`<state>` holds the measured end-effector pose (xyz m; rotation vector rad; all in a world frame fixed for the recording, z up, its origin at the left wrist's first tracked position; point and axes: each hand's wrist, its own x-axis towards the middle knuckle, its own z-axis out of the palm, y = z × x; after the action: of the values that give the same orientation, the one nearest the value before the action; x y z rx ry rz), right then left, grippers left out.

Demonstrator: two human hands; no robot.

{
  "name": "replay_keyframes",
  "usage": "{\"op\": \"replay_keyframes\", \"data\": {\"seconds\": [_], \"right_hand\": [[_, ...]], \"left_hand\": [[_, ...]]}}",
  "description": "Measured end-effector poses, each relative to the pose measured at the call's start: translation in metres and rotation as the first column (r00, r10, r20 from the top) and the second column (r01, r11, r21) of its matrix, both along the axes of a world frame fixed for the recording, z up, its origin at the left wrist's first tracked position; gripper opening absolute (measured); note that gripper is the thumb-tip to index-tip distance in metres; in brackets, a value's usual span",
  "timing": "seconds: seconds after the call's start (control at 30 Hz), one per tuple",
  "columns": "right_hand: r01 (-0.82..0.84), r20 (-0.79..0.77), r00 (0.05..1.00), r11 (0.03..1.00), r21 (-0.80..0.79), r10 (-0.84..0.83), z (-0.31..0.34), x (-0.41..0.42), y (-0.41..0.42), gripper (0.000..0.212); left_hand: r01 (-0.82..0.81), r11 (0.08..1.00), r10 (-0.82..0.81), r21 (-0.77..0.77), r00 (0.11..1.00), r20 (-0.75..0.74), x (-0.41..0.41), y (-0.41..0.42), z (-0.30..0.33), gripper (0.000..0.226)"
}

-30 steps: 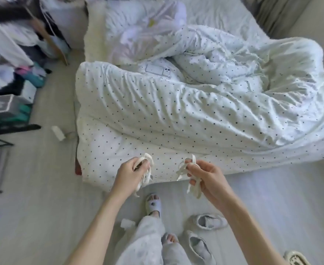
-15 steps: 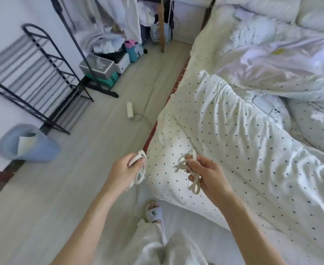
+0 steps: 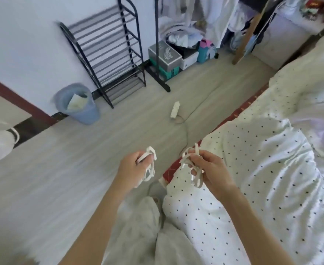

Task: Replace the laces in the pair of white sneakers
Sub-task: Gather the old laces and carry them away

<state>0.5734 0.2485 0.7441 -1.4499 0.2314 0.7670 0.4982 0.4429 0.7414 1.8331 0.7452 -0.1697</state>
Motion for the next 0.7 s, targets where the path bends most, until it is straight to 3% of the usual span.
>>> {"op": "replay_keyframes", "data": {"seconds": [0.33, 0.5, 0.7], "right_hand": [[-0.216, -0.047, 0.976, 0.972, -0.093, 0.213, -0.015, 0.077, 0.164, 0.014], [-0.261, -0.083, 0.965, 0.949, -0.174, 0.25, -0.033, 0.122, 0.281, 0.011], [-0.339, -0.135, 0.938, 0.93, -0.146, 0.321, -0.047, 0.167, 0.414, 0.012]], "left_hand": [[-0.255, 0.967, 0.256, 0.015, 0.965, -0.059, 0.03, 0.139, -0.038, 0.024], [-0.261, 0.964, 0.255, -0.041, 0.96, -0.12, 0.075, 0.245, -0.061, 0.021], [-0.236, 0.972, 0.233, -0.011, 0.963, -0.135, 0.12, 0.376, -0.067, 0.025]]}}
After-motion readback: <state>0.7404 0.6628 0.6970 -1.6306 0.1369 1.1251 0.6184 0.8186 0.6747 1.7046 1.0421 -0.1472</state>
